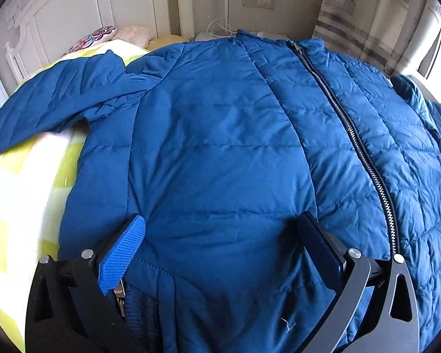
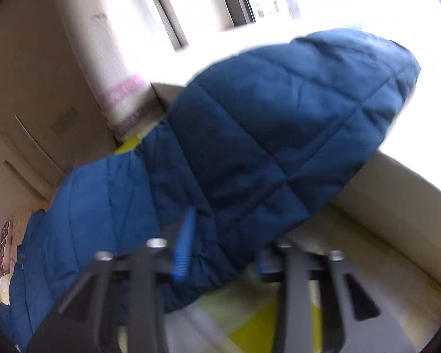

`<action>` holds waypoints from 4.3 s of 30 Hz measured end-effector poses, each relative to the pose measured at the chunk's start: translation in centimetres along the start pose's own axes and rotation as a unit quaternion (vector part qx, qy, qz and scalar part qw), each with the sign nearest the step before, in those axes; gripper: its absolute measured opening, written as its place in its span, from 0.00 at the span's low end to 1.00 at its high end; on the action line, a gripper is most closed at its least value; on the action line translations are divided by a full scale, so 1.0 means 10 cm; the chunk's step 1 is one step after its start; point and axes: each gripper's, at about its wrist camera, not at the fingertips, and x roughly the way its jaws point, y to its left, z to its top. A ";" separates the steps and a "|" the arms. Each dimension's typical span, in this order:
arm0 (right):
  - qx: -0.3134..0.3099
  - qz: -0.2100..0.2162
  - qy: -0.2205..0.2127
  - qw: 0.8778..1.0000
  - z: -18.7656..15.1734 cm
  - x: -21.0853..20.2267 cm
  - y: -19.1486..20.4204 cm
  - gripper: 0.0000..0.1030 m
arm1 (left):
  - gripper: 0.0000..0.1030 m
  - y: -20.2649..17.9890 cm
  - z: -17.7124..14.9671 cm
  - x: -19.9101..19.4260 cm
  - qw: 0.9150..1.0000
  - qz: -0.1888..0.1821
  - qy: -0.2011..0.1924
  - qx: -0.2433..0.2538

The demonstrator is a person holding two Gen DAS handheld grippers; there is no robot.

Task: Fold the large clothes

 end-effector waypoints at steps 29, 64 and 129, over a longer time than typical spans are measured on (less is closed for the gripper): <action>-0.226 0.263 0.111 0.931 -1.04 -1.03 1.66 0.61 | 0.95 0.06 -0.06 -0.09 1.000 -0.015 -0.020 -0.007; -0.293 0.145 0.041 0.944 -0.87 -0.53 2.21 0.59 | 0.96 0.09 -0.07 -0.10 0.999 -0.026 -0.027 -0.019; -0.213 0.170 0.104 0.956 -0.83 -0.03 1.72 0.63 | 0.96 -0.36 0.90 -0.28 0.979 0.120 -0.165 -0.019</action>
